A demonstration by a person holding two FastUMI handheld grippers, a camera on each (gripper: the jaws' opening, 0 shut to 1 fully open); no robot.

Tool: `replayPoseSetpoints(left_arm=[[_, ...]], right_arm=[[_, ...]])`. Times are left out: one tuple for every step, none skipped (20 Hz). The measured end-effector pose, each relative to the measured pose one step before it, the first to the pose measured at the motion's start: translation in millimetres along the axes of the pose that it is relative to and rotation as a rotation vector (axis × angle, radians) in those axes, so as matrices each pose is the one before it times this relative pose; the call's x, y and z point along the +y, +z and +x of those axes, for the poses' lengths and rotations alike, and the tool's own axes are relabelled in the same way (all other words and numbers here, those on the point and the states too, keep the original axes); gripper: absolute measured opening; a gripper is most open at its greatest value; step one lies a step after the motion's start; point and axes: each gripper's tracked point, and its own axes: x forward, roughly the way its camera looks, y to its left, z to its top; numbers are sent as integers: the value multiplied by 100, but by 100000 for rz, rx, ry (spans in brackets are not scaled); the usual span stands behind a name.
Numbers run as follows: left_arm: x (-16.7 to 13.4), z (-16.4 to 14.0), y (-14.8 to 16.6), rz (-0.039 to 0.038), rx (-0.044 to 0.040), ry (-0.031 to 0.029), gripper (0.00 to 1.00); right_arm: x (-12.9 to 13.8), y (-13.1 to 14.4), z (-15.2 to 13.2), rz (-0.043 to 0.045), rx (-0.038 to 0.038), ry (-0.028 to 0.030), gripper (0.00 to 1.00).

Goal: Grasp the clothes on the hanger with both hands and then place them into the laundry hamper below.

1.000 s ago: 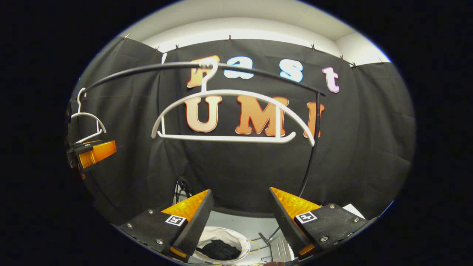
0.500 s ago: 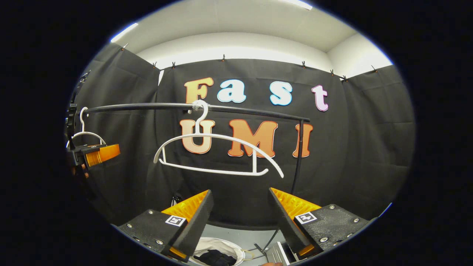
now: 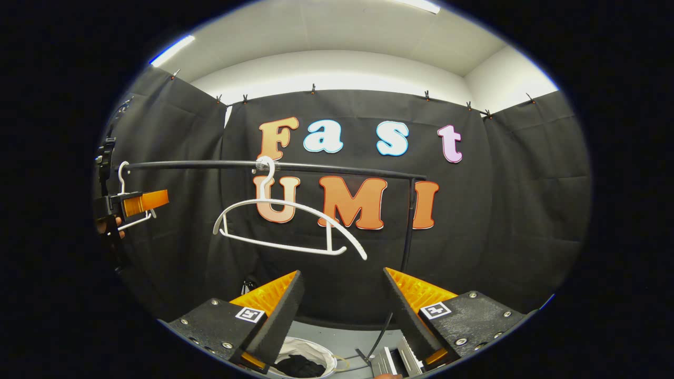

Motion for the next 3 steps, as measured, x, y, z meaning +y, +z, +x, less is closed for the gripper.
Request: replayPoseSetpoints(left_arm=[[-318, -401, 216, 42, -253, 1171, 94], [-233, -489, 214, 4, -553, 1285, 94], [-15, -411, 289, 282, -758, 1992, 94]], right_arm=[[-768, 230, -269, -464, 106, 1146, 99], [-891, 139, -237, -490, -141, 750, 99], [-834, -4, -235, -510, -140, 731, 99]])
